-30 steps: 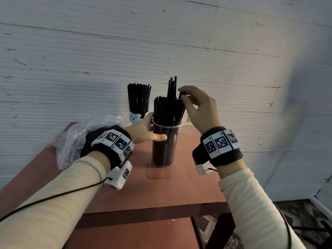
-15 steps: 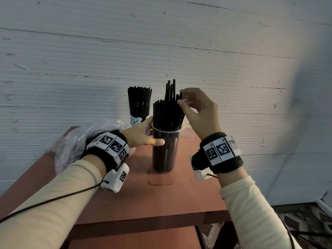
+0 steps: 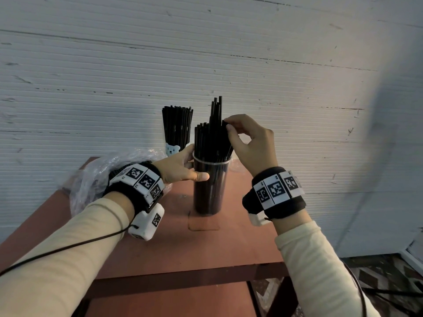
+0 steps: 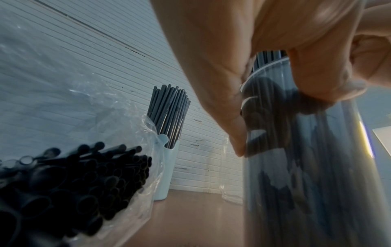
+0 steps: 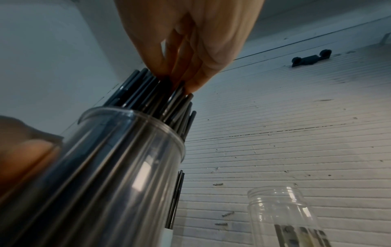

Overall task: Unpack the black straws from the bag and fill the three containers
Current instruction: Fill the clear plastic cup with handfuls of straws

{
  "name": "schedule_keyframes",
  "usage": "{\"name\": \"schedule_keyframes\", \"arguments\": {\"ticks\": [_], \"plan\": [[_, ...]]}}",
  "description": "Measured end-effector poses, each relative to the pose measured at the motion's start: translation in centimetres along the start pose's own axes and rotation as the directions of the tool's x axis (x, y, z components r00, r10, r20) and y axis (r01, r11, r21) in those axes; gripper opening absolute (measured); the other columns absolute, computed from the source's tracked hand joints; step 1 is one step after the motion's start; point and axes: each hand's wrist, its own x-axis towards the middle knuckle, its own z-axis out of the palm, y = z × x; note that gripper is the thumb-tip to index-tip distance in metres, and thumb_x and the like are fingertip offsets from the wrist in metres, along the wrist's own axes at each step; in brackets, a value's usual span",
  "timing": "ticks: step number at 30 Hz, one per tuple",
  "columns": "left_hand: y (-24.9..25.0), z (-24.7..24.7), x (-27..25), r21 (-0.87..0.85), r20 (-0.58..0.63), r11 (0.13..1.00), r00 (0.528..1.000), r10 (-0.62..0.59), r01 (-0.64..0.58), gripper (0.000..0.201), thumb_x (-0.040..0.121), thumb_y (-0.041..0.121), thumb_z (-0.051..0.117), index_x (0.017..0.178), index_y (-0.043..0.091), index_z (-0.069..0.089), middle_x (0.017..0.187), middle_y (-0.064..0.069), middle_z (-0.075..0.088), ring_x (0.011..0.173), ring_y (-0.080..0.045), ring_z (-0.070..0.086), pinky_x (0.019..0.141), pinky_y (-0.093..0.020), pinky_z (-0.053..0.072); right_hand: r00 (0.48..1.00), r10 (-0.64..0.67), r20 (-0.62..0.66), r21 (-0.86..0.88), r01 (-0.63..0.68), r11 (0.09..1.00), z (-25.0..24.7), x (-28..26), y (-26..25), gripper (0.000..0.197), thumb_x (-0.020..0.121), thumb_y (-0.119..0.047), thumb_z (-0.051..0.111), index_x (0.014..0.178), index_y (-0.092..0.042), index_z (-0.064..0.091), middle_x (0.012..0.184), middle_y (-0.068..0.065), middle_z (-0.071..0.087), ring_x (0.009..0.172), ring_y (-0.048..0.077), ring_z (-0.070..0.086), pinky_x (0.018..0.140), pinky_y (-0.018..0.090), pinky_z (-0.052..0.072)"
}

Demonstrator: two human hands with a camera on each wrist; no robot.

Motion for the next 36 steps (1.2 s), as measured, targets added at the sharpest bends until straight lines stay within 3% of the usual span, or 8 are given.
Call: {"name": "schedule_keyframes", "arguments": {"ticks": [6,15,17,20,22,28,33,36], "plan": [[0.0,0.1,0.0,-0.002,-0.011,1.000,1.000,0.004,-0.004,0.090,0.069,0.011,0.075,0.146,0.021,0.029,0.138,0.001,0.052,0.127,-0.009,0.052,0.107,-0.029,0.042,0.997,-0.072,0.016,-0.064,0.073,0.995,0.4,-0.1,0.4,0.017,0.086,-0.002,0.055,0.094,-0.007,0.070,0.084,-0.003,0.068,0.077,0.009,0.060,0.075,0.027,0.052],[0.1,0.4,-0.2,0.029,-0.016,1.000,1.000,0.008,-0.007,0.085,0.083,-0.006,0.068,0.150,0.023,0.023,0.143,0.006,0.047,0.131,-0.004,0.046,0.105,-0.019,0.039,0.999,-0.003,0.042,-0.027,0.005,1.000,0.6,0.3,-0.6,0.019,0.084,-0.014,0.051,0.085,-0.008,0.068,0.080,-0.003,0.063,0.073,0.006,0.056,0.070,0.019,0.047],[0.0,0.5,-0.2,0.021,-0.031,1.000,1.000,0.004,-0.004,0.084,0.083,-0.005,0.068,0.149,0.023,0.025,0.142,0.008,0.048,0.130,-0.002,0.045,0.109,-0.023,0.035,0.999,0.022,0.028,-0.028,-0.021,0.999,0.6,0.7,-1.1,0.018,0.088,-0.020,0.056,0.097,-0.010,0.067,0.092,-0.002,0.065,0.084,0.005,0.059,0.078,0.020,0.048],[-0.1,0.6,-0.2,-0.011,-0.053,1.000,0.999,0.001,-0.002,0.084,0.082,-0.006,0.068,0.149,0.026,0.027,0.141,0.011,0.048,0.129,0.001,0.045,0.110,-0.024,0.034,0.996,0.006,0.085,-0.007,-0.005,1.000,0.9,1.9,-1.9,0.038,0.095,-0.022,0.055,0.132,-0.015,0.055,0.132,-0.002,0.056,0.118,0.007,0.054,0.100,0.021,0.044],[0.0,0.7,-0.3,-0.022,-0.060,1.000,0.998,0.001,-0.002,0.084,0.082,-0.008,0.068,0.148,0.026,0.028,0.139,0.012,0.049,0.128,0.001,0.045,0.110,-0.025,0.034,0.987,-0.070,0.146,-0.054,0.079,0.995,1.4,2.6,-2.2,0.040,0.098,-0.018,0.051,0.138,-0.011,0.051,0.141,0.000,0.050,0.130,0.010,0.046,0.107,0.019,0.037],[-0.2,0.7,-0.2,-0.045,-0.069,0.999,0.998,-0.003,0.000,0.078,0.081,-0.007,0.069,0.142,0.028,0.035,0.138,0.011,0.051,0.130,-0.004,0.046,0.113,-0.033,0.032,0.975,-0.207,0.078,-0.141,0.216,0.966,2.3,2.5,-2.1,0.026,0.096,-0.007,0.050,0.117,-0.002,0.065,0.119,0.008,0.065,0.112,0.016,0.060,0.097,0.014,0.043],[-0.1,0.8,-0.3,-0.040,-0.066,0.999,0.998,0.013,-0.015,0.079,0.081,-0.007,0.068,0.145,0.023,0.033,0.139,0.006,0.051,0.129,-0.005,0.047,0.110,-0.028,0.035,0.982,-0.187,0.038,-0.145,0.191,0.971,2.2,2.2,-1.8,0.024,0.095,-0.006,0.051,0.114,-0.002,0.066,0.115,0.008,0.067,0.108,0.016,0.062,0.095,0.016,0.046],[-0.1,0.8,-0.3,-0.039,-0.065,0.999,0.998,0.025,-0.028,0.075,0.081,-0.007,0.068,0.142,0.022,0.035,0.139,0.006,0.051,0.128,-0.004,0.048,0.106,-0.024,0.037,0.983,-0.178,0.033,-0.135,0.181,0.974,2.2,2.0,-1.8,0.024,0.095,-0.004,0.050,0.112,-0.002,0.067,0.114,0.007,0.067,0.106,0.014,0.062,0.094,0.010,0.043]]}}
